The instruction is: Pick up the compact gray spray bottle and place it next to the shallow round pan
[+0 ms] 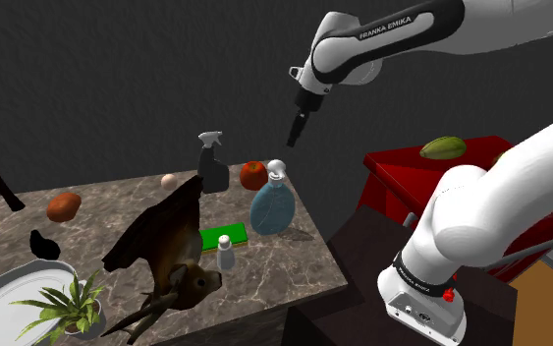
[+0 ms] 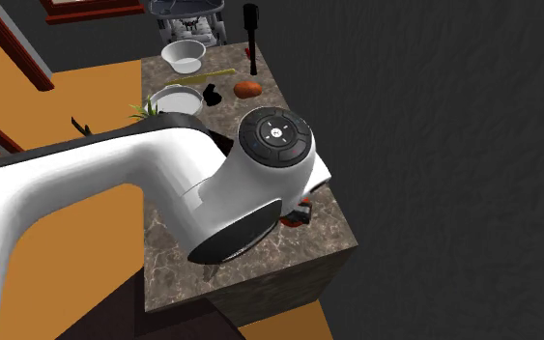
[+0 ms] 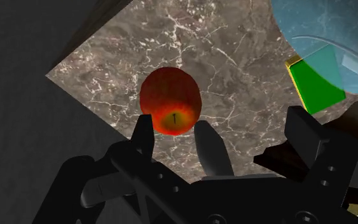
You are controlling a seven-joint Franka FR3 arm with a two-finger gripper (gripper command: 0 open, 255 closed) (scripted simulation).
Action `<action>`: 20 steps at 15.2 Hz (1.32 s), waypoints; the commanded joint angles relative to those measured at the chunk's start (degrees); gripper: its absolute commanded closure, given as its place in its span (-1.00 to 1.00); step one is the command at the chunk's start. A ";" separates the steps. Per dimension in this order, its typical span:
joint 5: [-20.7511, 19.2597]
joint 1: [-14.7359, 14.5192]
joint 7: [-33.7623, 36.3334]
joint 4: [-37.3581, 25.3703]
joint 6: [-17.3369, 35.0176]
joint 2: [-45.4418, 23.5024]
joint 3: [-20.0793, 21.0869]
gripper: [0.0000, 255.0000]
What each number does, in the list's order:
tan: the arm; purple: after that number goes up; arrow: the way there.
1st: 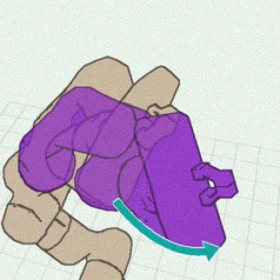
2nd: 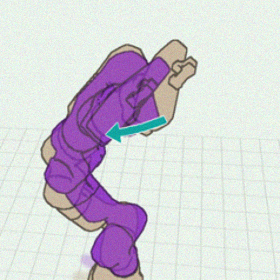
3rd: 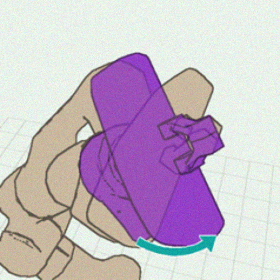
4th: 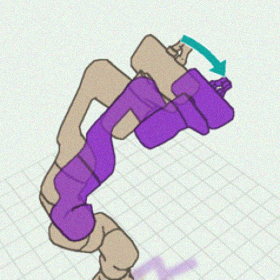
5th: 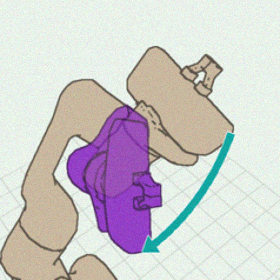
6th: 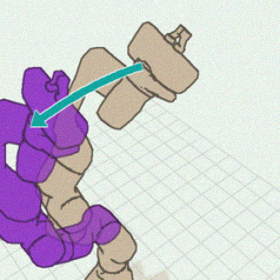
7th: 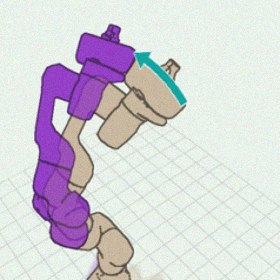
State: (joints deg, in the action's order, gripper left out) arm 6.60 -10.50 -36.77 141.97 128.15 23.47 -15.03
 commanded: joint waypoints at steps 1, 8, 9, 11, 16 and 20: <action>3.07 -2.32 -5.22 -1.18 4.01 -4.26 -1.70 -1.00; 19.31 -9.65 -26.16 -8.77 11.82 -19.31 -5.66 -1.00; 22.05 -10.27 -29.36 -10.23 12.25 -21.47 -5.75 -1.00; 27.39 -10.94 -35.57 -13.39 12.65 -25.73 -5.37 -1.00; 38.35 -10.40 -48.86 -22.15 12.01 -35.59 -2.32 -1.00; 42.77 -9.63 -54.47 -27.11 11.64 -40.78 0.00 -1.00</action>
State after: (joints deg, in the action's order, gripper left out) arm 48.46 -20.23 -90.16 115.61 139.65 -16.36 -15.51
